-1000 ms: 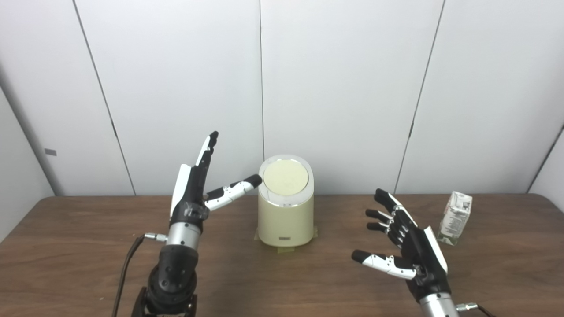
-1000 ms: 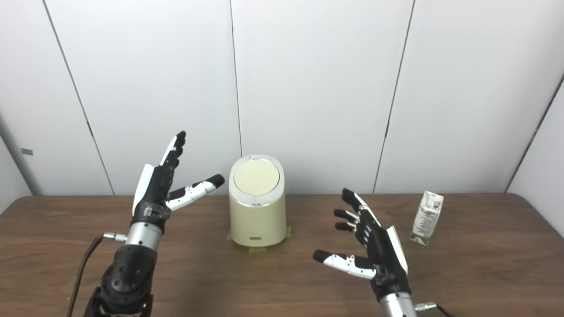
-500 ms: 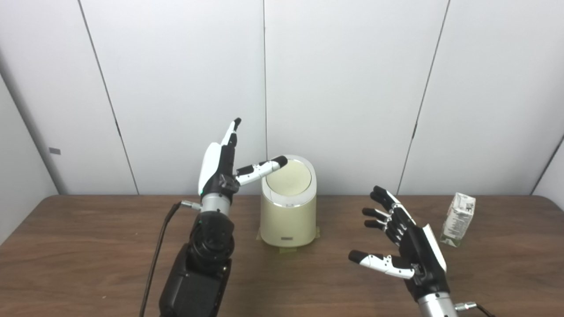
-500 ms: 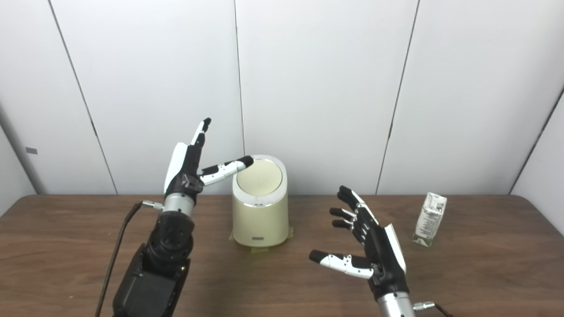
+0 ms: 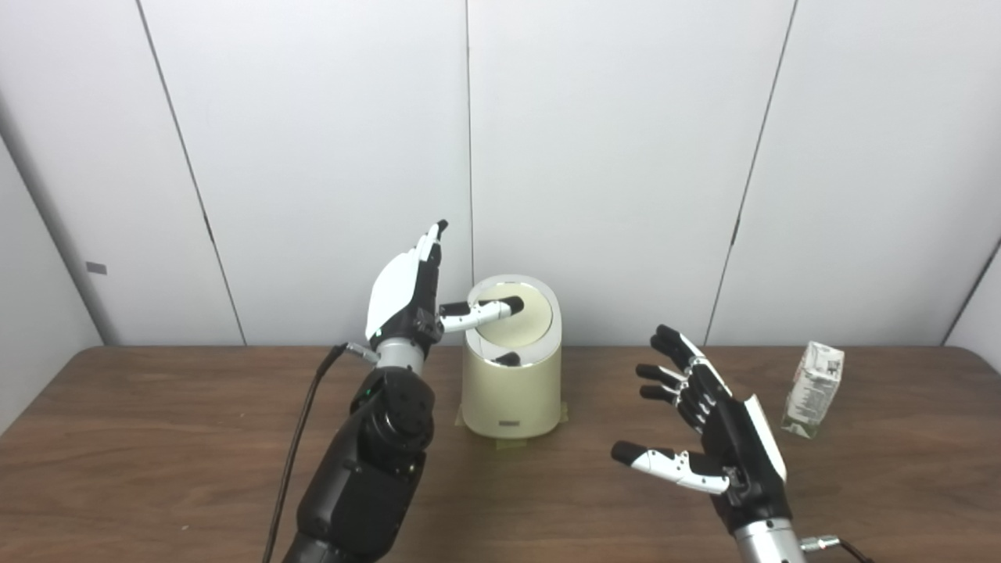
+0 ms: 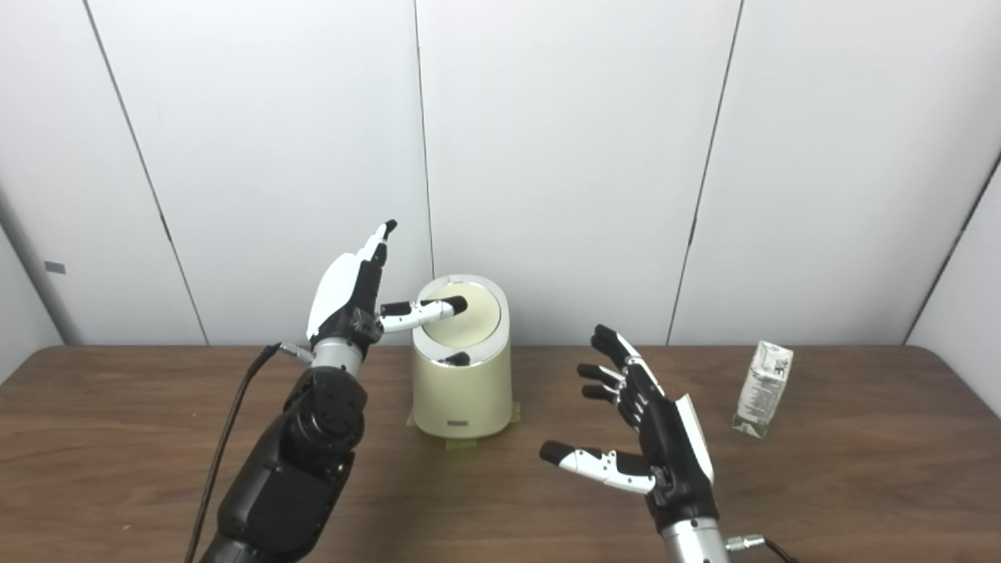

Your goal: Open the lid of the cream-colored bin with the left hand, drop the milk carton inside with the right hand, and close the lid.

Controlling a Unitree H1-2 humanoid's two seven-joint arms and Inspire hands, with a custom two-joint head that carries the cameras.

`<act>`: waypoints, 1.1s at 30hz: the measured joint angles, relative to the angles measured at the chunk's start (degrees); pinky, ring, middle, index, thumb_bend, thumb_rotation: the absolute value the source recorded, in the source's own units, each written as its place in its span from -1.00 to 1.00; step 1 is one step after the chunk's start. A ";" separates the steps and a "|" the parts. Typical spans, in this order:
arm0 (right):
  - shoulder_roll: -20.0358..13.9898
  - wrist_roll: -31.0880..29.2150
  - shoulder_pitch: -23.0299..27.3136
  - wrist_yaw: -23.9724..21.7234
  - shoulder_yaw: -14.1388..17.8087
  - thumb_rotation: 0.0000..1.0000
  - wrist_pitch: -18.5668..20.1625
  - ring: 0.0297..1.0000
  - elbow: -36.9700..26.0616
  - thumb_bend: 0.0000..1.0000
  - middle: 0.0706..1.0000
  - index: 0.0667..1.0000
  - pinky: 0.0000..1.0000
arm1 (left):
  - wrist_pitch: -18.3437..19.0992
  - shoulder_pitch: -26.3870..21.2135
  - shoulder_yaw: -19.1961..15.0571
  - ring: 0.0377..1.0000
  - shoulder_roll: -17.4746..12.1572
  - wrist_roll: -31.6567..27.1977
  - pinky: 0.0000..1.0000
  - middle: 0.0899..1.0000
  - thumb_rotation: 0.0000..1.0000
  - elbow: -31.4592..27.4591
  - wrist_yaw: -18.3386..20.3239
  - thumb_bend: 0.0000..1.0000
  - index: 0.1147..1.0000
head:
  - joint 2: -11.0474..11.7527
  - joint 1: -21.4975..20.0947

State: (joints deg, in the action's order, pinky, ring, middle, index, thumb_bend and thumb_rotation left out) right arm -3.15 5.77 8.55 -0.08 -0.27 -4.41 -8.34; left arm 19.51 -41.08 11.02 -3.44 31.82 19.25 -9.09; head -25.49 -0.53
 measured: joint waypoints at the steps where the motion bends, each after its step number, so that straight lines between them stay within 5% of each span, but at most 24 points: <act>1: 0.03 0.14 -0.04 0.04 0.01 -0.53 0.15 0.55 -0.32 0.59 0.77 0.76 0.40 | 0.04 -0.02 0.06 1.00 -0.04 0.22 1.00 1.00 -0.19 0.39 -0.06 1.00 1.00 | 0.00 -0.17; 16: 1.02 0.31 -0.26 0.13 -0.03 -0.51 2.05 0.52 -1.74 0.60 0.76 0.74 0.36 | 0.13 -0.66 1.04 1.00 -0.50 1.67 1.00 1.00 -0.32 3.91 -2.15 1.00 1.00 | -0.79 -1.32; 27: 1.82 0.12 -0.46 0.13 -0.05 -0.52 2.17 0.51 -2.67 0.56 0.76 0.74 0.32 | 3.04 -2.74 7.67 1.00 -2.85 9.16 1.00 1.00 -0.49 6.64 -2.00 1.00 1.00 | -1.41 -1.49; 33: 1.79 0.31 -0.49 0.13 -0.06 -0.49 2.17 0.51 -2.77 0.56 0.77 0.74 0.33 | 4.95 -4.12 11.43 1.00 -4.95 11.97 1.00 1.00 -0.51 4.68 2.58 1.00 1.00 | -1.84 -1.32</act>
State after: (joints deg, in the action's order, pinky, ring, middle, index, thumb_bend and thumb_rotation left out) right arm -1.36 6.08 8.06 0.05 -0.33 -2.24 -11.11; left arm 24.46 -45.20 22.44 -8.39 43.79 23.93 -6.51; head -27.33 -1.85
